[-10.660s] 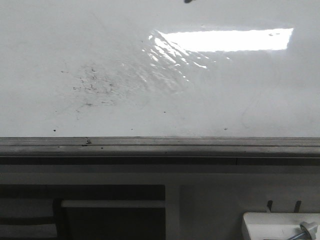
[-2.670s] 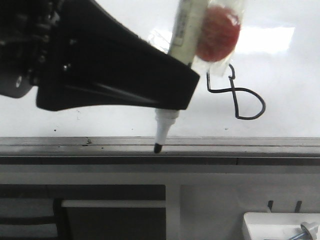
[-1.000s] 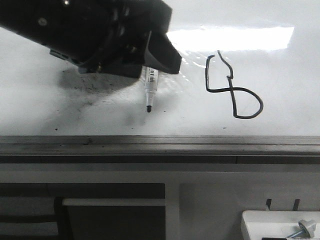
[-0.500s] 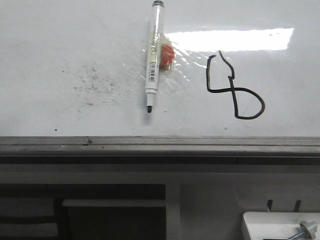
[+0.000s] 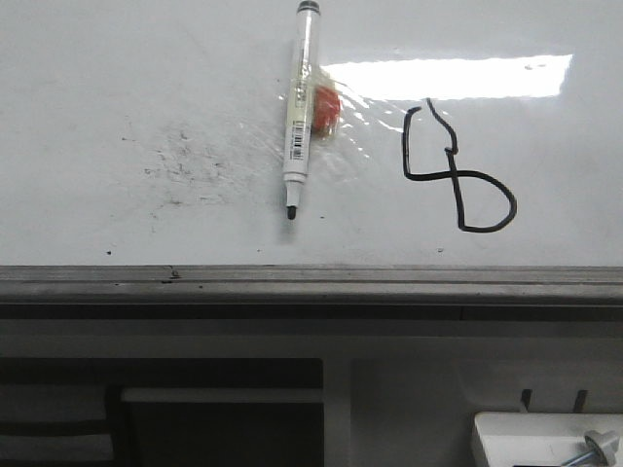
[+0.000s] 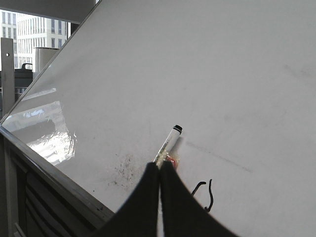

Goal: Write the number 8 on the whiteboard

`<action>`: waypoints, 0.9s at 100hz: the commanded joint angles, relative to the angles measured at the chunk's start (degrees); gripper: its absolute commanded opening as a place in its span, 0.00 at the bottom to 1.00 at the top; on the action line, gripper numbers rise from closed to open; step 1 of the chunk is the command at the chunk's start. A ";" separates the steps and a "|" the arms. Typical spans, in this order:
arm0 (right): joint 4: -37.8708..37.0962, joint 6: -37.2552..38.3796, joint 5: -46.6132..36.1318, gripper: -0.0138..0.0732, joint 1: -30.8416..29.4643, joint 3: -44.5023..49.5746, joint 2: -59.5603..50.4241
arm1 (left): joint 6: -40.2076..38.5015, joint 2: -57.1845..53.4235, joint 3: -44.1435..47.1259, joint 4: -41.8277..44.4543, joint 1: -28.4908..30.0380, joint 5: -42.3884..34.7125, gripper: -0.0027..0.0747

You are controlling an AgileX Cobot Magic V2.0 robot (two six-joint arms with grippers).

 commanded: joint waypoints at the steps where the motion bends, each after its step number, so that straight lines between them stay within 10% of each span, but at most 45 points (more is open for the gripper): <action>1: 1.19 0.08 -0.53 0.08 -0.05 -1.48 -0.81 | -0.22 0.58 -1.44 -1.79 -0.10 2.60 0.01; 49: 1.19 0.08 -0.42 0.08 -0.05 -1.48 -0.81 | 1.35 0.58 -1.33 8.54 2.71 0.17 0.01; 68: 1.19 0.08 -0.42 0.08 -0.05 -1.48 -0.81 | -42.13 0.58 -0.52 61.07 16.46 14.25 0.01; 90: 1.19 0.08 -0.42 0.08 -0.05 -1.48 -0.81 | -77.06 0.58 5.35 85.89 32.74 9.25 0.01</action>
